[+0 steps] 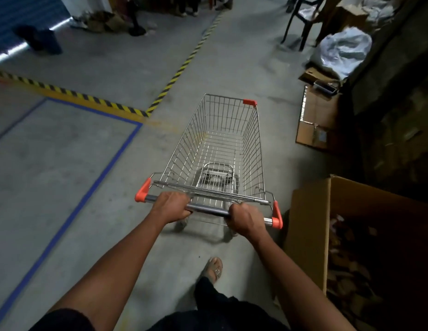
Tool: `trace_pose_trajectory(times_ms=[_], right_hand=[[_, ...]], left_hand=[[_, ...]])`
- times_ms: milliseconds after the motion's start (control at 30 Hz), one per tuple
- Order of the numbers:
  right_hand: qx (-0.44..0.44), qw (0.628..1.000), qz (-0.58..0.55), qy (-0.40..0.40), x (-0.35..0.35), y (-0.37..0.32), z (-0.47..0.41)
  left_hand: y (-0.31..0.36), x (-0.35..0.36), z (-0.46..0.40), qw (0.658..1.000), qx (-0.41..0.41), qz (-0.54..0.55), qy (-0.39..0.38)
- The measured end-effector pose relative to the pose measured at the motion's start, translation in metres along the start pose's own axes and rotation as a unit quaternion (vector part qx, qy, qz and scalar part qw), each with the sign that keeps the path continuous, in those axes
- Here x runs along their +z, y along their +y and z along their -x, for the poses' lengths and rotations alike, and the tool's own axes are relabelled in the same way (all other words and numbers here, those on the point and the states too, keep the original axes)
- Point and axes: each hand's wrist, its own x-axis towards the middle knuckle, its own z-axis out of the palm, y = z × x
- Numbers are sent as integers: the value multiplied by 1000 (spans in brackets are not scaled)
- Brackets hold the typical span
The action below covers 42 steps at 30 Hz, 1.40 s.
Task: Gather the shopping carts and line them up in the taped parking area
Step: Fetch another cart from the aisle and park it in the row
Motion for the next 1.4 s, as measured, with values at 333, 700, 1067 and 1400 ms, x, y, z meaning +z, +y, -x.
trace_pose_trajectory(times_ms=[333,700,1067,1400], right_hand=[[-149,987,53,-17,22,-4,95],[-307,944,121,-29,35,10,153],[-473,863,165,-63,42,44,193],[-581,788,197,-57,45,28,209]], left_hand=[[81,20,152,992,-119,25,-30],[182,40,256,954,-291,53,-42],[314,59,326,897,-418,140,-29],[371,64,384,845,-496,196,-46]])
